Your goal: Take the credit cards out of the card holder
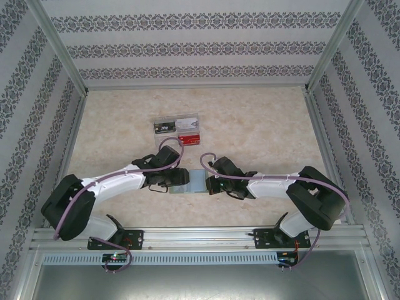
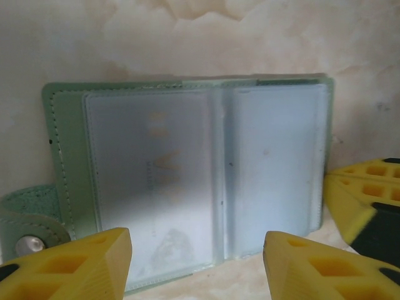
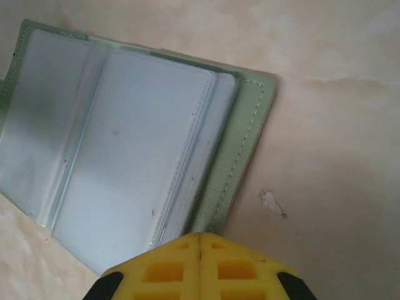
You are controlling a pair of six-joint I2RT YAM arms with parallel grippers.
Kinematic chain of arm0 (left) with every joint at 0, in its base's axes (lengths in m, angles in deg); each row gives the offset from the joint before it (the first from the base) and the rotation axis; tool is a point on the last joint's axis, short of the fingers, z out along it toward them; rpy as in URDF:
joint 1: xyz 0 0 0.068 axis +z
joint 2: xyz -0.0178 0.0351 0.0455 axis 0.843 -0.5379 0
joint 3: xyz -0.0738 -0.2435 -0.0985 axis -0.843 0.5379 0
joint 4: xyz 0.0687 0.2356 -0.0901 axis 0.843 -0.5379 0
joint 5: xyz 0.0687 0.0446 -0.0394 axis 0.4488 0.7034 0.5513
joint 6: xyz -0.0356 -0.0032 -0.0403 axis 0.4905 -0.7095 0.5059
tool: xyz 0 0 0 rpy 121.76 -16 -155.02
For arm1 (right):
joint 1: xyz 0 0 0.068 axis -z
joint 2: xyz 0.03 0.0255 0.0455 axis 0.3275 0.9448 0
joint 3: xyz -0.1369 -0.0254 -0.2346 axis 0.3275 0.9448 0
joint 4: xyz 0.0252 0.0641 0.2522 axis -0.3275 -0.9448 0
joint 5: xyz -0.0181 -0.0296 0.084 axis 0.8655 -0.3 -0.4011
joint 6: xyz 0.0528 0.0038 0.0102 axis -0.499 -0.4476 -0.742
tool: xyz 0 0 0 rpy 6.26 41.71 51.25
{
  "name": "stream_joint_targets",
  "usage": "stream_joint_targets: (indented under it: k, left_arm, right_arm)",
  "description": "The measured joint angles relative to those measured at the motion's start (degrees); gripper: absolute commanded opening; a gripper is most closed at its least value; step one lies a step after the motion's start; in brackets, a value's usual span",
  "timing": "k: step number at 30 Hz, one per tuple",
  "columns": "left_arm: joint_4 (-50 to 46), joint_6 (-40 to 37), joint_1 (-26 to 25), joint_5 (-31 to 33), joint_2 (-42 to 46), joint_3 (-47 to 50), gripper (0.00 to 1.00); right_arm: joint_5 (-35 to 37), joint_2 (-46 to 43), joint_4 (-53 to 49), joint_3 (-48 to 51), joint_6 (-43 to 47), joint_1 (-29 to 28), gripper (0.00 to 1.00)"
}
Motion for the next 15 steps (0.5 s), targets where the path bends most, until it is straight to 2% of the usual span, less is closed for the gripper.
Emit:
stream_joint_targets:
  k: [15]
  left_arm:
    - [-1.86, -0.04, -0.02, 3.28, -3.45, -1.31, 0.61]
  right_arm:
    - [-0.02, 0.0, 0.13, 0.0, -0.11, 0.0, 0.0]
